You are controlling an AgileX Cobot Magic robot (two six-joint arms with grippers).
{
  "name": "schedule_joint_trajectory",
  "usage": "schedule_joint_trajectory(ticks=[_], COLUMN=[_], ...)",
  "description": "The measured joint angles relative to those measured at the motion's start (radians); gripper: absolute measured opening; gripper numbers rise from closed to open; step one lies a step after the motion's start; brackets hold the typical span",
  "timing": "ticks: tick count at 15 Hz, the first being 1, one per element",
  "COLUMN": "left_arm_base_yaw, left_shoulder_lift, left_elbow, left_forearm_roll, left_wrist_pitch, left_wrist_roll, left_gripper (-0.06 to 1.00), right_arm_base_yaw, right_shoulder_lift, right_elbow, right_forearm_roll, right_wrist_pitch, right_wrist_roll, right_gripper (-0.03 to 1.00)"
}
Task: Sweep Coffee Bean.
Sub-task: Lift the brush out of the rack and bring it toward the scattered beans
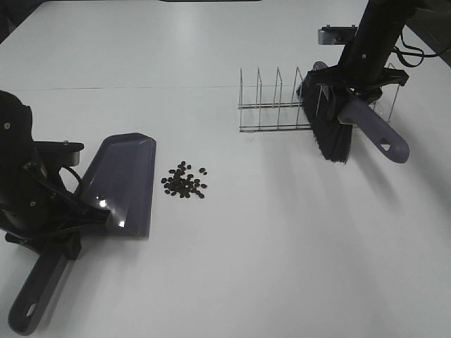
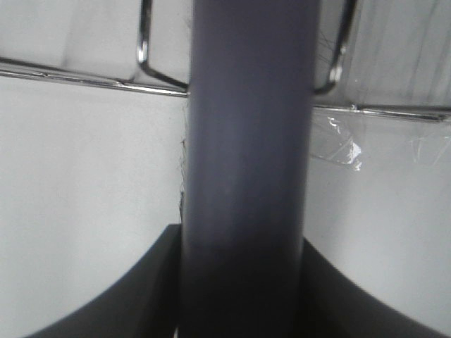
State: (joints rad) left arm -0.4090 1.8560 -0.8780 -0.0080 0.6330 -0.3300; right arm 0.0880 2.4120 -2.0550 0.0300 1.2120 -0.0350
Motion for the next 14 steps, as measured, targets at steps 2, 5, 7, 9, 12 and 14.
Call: schedule_joint_trajectory(ticks=[2, 5, 7, 9, 12, 14], left_arm_base_yaw=[0.0, 0.0, 0.0, 0.0, 0.0, 0.0], left_shoulder_lift=[0.0, 0.0, 0.0, 0.0, 0.0, 0.0], left_elbow=[0.0, 0.0, 0.0, 0.0, 0.0, 0.0], left_forearm_roll=[0.0, 0.0, -0.001, -0.001, -0.005, -0.005], left_wrist_pitch=[0.0, 0.0, -0.008, -0.018, -0.021, -0.021], left_wrist_roll=[0.0, -0.018, -0.037, -0.044, -0.061, -0.068], left_gripper=[0.31, 0.31, 0.31, 0.31, 0.31, 0.31], right_arm_base_yaw=[0.0, 0.0, 0.0, 0.001, 0.004, 0.036], right_shoulder_lift=[-0.001, -0.047, -0.098, -0.177, -0.337, -0.459], right_elbow=[0.0, 0.062, 0.121, 0.161, 0.245, 0.336], right_forearm_roll=[0.008, 0.013, 0.013, 0.012, 0.025, 0.012], right_wrist_pitch=[0.0, 0.0, 0.009, 0.01, 0.009, 0.01], right_wrist_roll=[0.003, 0.004, 0.004, 0.011, 0.027, 0.035], right_gripper=[0.34, 0.34, 0.34, 0.34, 0.34, 0.34])
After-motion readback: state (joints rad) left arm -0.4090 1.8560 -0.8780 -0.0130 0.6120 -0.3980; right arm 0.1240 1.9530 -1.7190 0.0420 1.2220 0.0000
